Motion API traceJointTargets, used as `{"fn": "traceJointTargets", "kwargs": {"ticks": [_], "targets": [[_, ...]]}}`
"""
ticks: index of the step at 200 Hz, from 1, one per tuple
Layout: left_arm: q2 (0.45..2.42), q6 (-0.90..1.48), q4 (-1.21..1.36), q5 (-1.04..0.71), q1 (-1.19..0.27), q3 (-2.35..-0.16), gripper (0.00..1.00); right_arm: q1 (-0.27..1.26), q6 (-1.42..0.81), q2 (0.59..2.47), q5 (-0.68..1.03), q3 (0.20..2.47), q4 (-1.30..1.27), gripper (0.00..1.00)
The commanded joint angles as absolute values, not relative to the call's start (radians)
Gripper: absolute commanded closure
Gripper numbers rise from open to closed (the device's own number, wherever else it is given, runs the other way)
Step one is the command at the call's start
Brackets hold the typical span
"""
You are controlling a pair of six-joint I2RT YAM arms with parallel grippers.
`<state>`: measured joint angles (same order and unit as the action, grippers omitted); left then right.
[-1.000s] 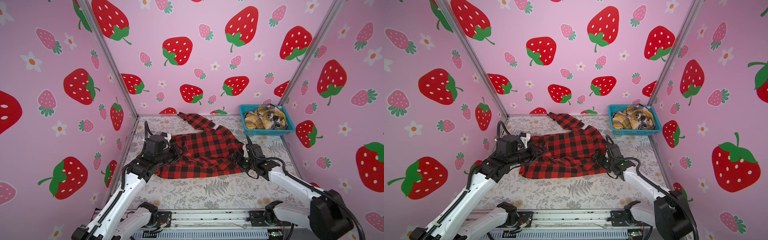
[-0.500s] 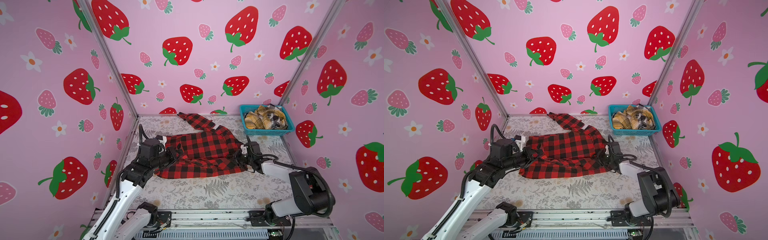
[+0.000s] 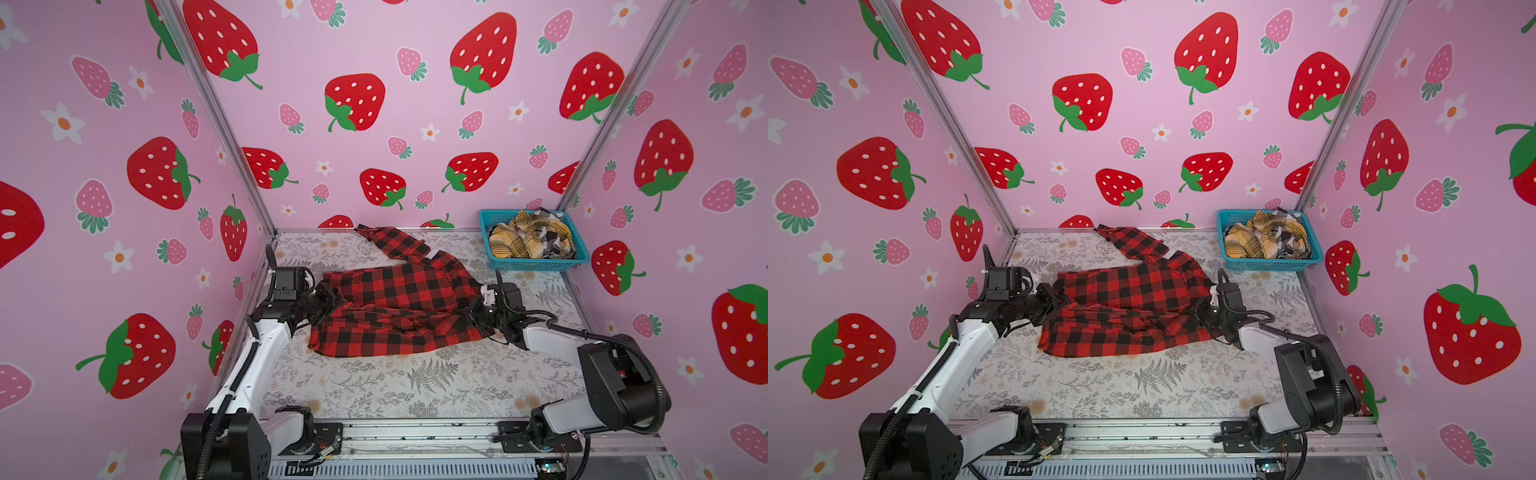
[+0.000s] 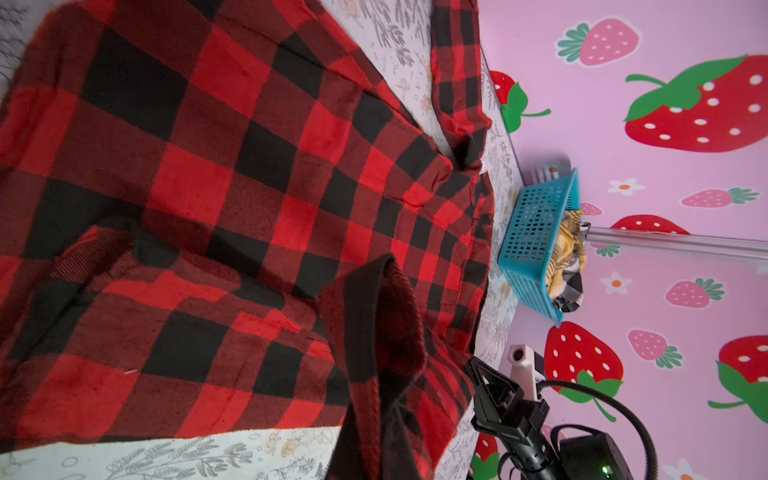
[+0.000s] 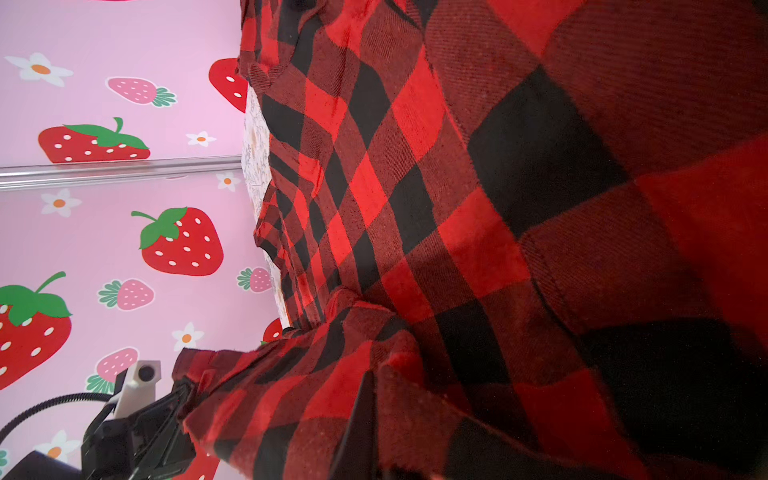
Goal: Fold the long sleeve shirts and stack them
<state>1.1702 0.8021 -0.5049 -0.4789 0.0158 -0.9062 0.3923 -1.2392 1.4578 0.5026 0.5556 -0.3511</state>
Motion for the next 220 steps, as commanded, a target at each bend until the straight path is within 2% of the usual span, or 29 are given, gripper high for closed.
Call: {"fn": "traceJointTargets", "kwargs": {"ticks": [1,23,66,85,111,122,128,143,156,188,220], "targets": [[1.159,0.709,-0.522,-0.433,0.055,-0.878,1.0,0.391,-1.261,1.442,0.477,0.478,-0.45,1.0],[1.196,0.665,-0.562,-0.364,0.099,-0.807,1.0,0.401,-1.275,1.443,0.473,0.413,-0.516,1.0],[1.337,0.657,-0.524,-0.347,0.123,-0.766,1.0,0.454,-1.275,1.48,0.461,0.377,-0.543,0.99],[1.367,0.656,-0.534,-0.332,0.127,-0.795,1.0,0.466,-1.272,1.474,0.444,0.375,-0.522,0.85],[1.358,0.639,-0.593,-0.325,0.129,-0.852,1.0,0.454,-1.245,1.47,0.404,0.398,-0.434,0.55],[1.341,0.63,-0.62,-0.326,0.129,-0.868,1.0,0.439,-1.241,1.477,0.4,0.407,-0.416,0.5],[1.329,0.624,-0.634,-0.325,0.129,-0.875,1.0,0.431,-1.239,1.478,0.4,0.412,-0.414,0.54],[1.3,0.608,-0.664,-0.317,0.13,-0.88,1.0,0.422,-1.229,1.476,0.398,0.431,-0.395,0.79],[1.282,0.592,-0.68,-0.298,0.131,-0.877,1.0,0.425,-1.213,1.472,0.399,0.458,-0.371,0.91],[1.33,0.572,-0.668,-0.255,0.159,-0.85,1.0,0.445,-1.195,1.45,0.397,0.471,-0.341,0.98],[1.441,0.586,-0.613,-0.279,0.172,-0.829,1.0,0.475,-1.203,1.459,0.39,0.437,-0.354,0.97]]}}
